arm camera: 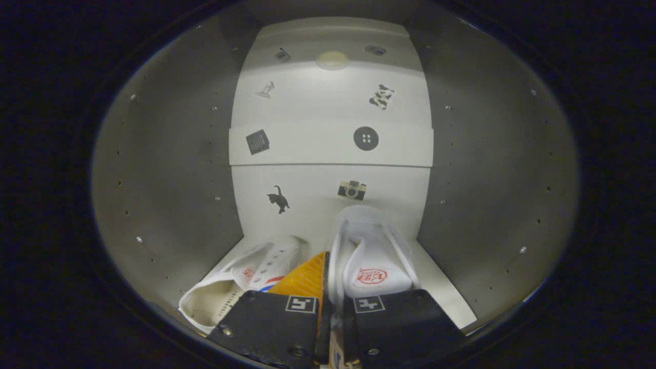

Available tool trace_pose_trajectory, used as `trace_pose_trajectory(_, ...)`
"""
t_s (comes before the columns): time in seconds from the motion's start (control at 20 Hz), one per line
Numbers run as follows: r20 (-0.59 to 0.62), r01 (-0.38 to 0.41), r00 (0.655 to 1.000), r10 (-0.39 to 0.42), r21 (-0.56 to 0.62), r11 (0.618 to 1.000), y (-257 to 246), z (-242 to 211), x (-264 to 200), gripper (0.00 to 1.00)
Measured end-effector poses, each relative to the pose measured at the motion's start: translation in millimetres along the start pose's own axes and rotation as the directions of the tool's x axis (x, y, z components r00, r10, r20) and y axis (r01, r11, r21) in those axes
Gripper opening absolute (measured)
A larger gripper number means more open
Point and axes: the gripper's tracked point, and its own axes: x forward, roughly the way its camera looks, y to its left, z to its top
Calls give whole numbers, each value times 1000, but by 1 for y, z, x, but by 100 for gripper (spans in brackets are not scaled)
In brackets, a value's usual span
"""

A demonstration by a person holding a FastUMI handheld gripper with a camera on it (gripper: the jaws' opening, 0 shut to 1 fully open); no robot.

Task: Open the shoe cabinet door, grab the shoes and put them into the shoe cabinet, then close the shoe cabinet door.

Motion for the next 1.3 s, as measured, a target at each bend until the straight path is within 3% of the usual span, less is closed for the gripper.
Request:
trace_pose_trajectory(0.3,-144,10,990,0,71,997,6,-28,21,13)
trace_pose_trajectory(0.6,-179,41,984,-24,92,995,7,-32,22,13)
trace_pose_trajectory(0.8,-201,36,979,-14,103,994,7,-38,10,19)
trace_pose_trajectory(1.0,-147,6,989,6,79,997,15,-23,-26,45)
trace_pose_trajectory(1.1,-117,3,993,3,50,999,18,-21,-53,75)
trace_pose_trajectory(1.3,-7,8,1000,-8,15,1000,22,-7,-114,90)
